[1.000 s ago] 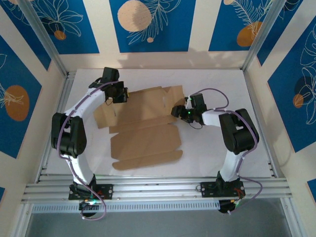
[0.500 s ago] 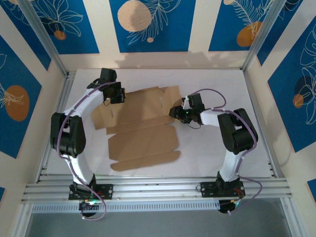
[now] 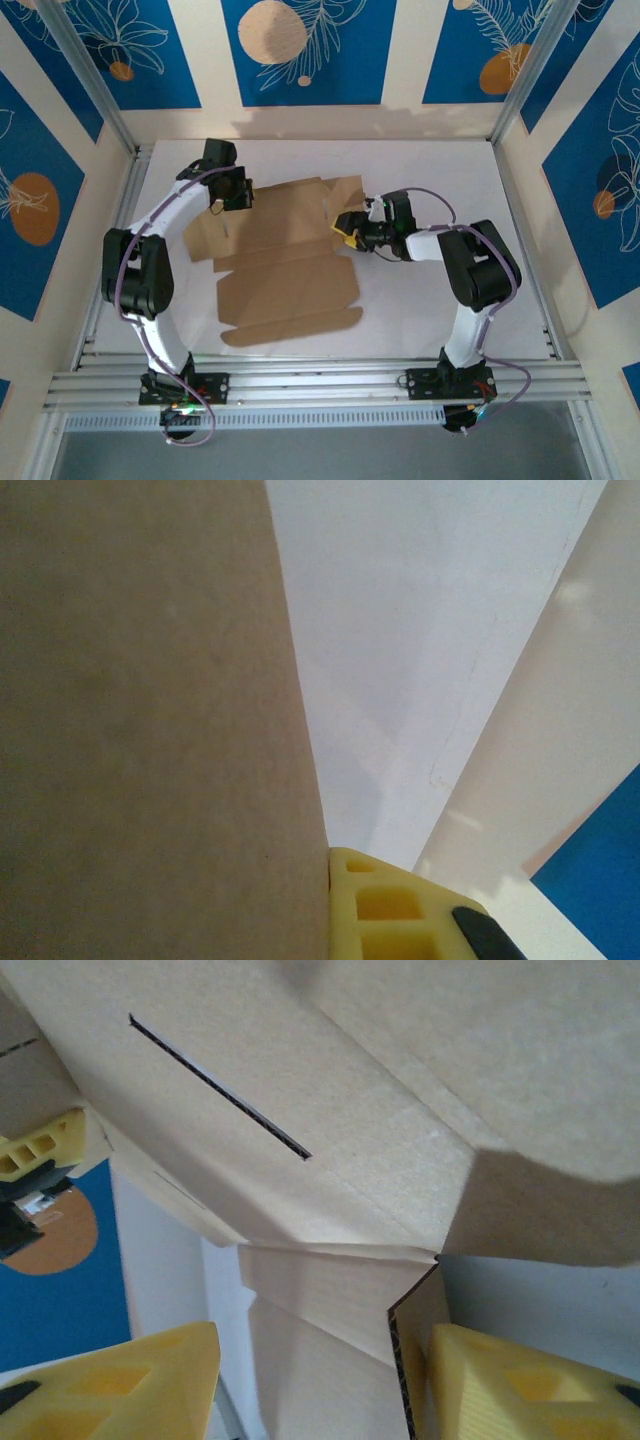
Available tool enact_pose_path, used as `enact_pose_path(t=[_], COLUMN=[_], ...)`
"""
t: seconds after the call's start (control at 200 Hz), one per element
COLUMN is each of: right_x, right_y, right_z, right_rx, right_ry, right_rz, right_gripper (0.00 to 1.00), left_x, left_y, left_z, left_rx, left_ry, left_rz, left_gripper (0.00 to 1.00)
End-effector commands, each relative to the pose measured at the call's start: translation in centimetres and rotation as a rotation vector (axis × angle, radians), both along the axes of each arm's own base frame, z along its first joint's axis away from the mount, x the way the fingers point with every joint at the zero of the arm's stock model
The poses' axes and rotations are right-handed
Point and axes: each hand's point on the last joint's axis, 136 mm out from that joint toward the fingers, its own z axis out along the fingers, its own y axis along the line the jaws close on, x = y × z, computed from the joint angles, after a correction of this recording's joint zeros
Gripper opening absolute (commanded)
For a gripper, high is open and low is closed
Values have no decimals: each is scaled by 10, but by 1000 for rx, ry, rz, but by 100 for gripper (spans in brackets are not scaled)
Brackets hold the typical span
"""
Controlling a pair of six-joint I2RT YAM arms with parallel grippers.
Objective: Fold the paper box
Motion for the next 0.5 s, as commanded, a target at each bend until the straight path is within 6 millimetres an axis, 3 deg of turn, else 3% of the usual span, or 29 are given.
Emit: enact_pose_path(t=[0.0,0.345,0.49], right_x=[-6,-16,-20], right_y=[13,45,50], right_z=[7,-3,-26], right_rx=[95,12,-111], right_ry=[38,49,76], right_rz=[40,106,115], right_gripper=[58,59,59], left_x=[-5,-7,-6], left_y=[-6,-7,-9], left_z=[13,12,13], left_rx=[-28,-22,-28], left_ry=[-24,-26,-32], left_rz=[-6,-7,-13], left_gripper=[0,0,0])
